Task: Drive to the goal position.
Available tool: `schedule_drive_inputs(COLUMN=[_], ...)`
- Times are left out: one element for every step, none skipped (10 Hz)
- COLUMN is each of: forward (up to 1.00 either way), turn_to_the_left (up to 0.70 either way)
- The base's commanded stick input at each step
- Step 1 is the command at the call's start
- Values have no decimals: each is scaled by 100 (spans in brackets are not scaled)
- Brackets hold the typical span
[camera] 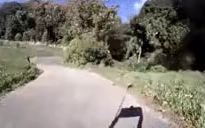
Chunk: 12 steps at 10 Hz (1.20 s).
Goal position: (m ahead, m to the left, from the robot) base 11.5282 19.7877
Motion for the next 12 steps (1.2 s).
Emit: schedule_drive_inputs(forward=[0,0,0,0,0,0,0,100,100,100,100,100], turn_to_the_left=[0,0,0,0,0,0,0,22,34,40,40,37])
